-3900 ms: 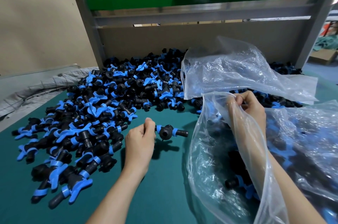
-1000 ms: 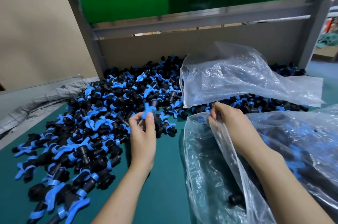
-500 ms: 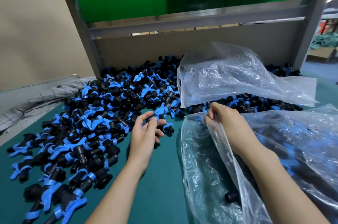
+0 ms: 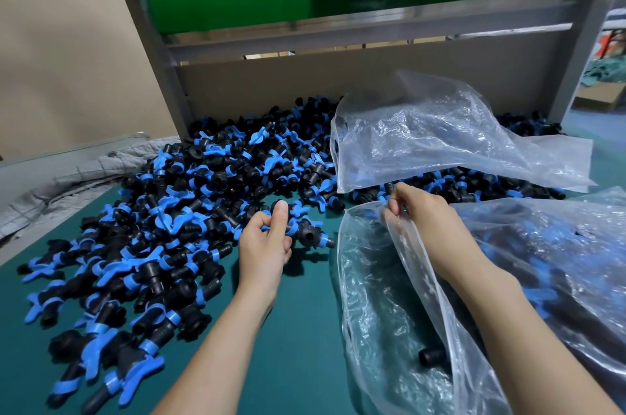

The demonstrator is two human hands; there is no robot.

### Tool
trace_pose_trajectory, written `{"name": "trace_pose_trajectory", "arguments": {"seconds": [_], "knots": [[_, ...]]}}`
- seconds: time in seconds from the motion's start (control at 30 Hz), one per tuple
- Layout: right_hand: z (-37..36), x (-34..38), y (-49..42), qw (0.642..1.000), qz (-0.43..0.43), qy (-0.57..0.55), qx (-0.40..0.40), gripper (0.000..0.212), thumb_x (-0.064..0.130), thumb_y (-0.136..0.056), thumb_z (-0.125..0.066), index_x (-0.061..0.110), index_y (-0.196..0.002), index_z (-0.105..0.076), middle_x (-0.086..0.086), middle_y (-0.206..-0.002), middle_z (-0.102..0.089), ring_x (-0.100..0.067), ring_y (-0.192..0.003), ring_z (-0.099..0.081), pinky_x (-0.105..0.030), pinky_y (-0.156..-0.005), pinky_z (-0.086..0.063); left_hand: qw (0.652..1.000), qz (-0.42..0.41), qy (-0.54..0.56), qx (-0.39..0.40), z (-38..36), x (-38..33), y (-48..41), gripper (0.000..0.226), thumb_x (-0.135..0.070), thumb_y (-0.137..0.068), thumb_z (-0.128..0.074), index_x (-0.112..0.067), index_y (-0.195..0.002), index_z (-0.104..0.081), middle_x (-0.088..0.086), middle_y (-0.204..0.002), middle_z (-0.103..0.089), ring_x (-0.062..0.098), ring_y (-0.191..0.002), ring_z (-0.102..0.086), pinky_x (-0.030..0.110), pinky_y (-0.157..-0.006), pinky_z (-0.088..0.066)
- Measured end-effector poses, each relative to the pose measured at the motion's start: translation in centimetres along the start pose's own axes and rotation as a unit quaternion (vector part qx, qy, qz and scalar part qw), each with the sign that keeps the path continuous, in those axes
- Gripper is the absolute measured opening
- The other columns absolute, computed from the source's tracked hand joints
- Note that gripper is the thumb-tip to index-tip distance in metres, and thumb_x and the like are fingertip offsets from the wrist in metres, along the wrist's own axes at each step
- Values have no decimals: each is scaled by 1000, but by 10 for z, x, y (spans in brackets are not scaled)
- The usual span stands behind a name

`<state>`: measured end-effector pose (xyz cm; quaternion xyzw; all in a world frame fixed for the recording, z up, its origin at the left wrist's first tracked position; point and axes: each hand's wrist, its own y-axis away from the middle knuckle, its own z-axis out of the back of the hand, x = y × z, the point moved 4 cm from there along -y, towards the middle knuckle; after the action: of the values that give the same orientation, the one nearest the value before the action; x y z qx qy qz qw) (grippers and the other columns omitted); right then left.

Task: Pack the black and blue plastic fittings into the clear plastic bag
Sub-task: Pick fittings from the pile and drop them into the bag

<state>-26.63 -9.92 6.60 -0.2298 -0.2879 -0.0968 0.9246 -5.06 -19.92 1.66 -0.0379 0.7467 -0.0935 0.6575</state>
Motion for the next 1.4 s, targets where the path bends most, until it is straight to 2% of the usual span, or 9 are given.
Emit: {"name": "trace_pose_trajectory", "arguments": {"seconds": [0.33, 0.53, 0.73, 0.8, 0.87, 0.97, 1.1, 1.2, 1.4], "knots": [[0, 1, 1, 1000, 6, -6, 0, 24, 28, -95, -55, 22, -75, -43, 2, -74, -58, -25, -69, -53, -40, -67, -48, 1000, 1, -12, 1, 1, 0, 0, 39, -44, -96, -56, -17, -73, -39, -2, -56, -33, 7, -43, -32, 18, -37, -29], [0, 0, 1, 1000, 5, -9, -10, 25, 28, -94, -56, 22, -74, -42, 1, -72, -60, -25, -69, -53, -38, -66, -48, 1000, 7, -26, -2, 2, 6, -5, 35, -47, -98, -51, -15, -85, -57, -10, -53, -51, 7, -45, -43, 17, -41, -37], [-1, -2, 0, 1000, 6, -7, -9, 24, 27, -94, -56, 23, -74, -41, 0, -73, -59, -27, -70, -53, -41, -67, -49, 999, -14, 11, 51, -2, 6, -5, 16, -30, -103, -49, -25, -104, -64, -10, -70, -66, 7, -61, -55, 20, -45, -41], [0, -3, 0, 1000, 6, -6, -10, 25, 27, -93, -56, 23, -74, -41, 0, -73, -60, -27, -70, -54, -41, -67, -49, 998, -27, -2, 57, -3, 6, -4, 16, -23, -103, -50, -29, -105, -64, -14, -71, -64, 6, -64, -56, 20, -48, -44], [0, -2, 0, 1000, 6, -5, -6, 25, 26, -93, -56, 23, -74, -41, 0, -73, -59, -29, -71, -54, -43, -67, -49, 998, -33, -20, 50, -2, 7, -3, 17, -19, -102, -51, -30, -102, -64, -10, -71, -62, 6, -64, -56, 21, -51, -45], [1, -1, 1, 1000, 6, -14, -4, 25, 27, -93, -56, 22, -74, -41, -1, -72, -59, -30, -70, -52, -44, -67, -49, 999, -27, -28, 34, -2, 10, -5, 16, -12, -99, -53, -25, -99, -63, -1, -78, -63, 6, -67, -59, 21, -55, -49], [1, 2, 1, 1000, 5, -14, -4, 25, 26, -93, -56, 22, -73, -42, -1, -72, -59, -29, -70, -53, -44, -67, -49, 999, -24, -27, 15, -4, 13, -5, 13, -7, -97, -53, -17, -98, -62, 2, -87, -65, 4, -69, -64, 24, -69, -55], [2, 4, 1, 1000, 2, -16, -6, 24, 26, -92, -57, 22, -73, -42, 0, -70, -59, -27, -67, -52, -42, -65, -48, 1000, -19, -7, 17, -5, 11, -5, 14, -4, -98, -52, -15, -98, -62, 7, -92, -67, 9, -74, -68, 19, -71, -54], [3, 6, 2, 1000, 2, -20, -4, 25, 27, -93, -57, 21, -73, -43, -1, -72, -60, -28, -69, -54, -42, -67, -49, 1000, -17, 16, 10, -4, 7, -3, 14, -2, -97, -52, -12, -96, -62, 9, -100, -73, 14, -79, -70, 20, -74, -55]]}}
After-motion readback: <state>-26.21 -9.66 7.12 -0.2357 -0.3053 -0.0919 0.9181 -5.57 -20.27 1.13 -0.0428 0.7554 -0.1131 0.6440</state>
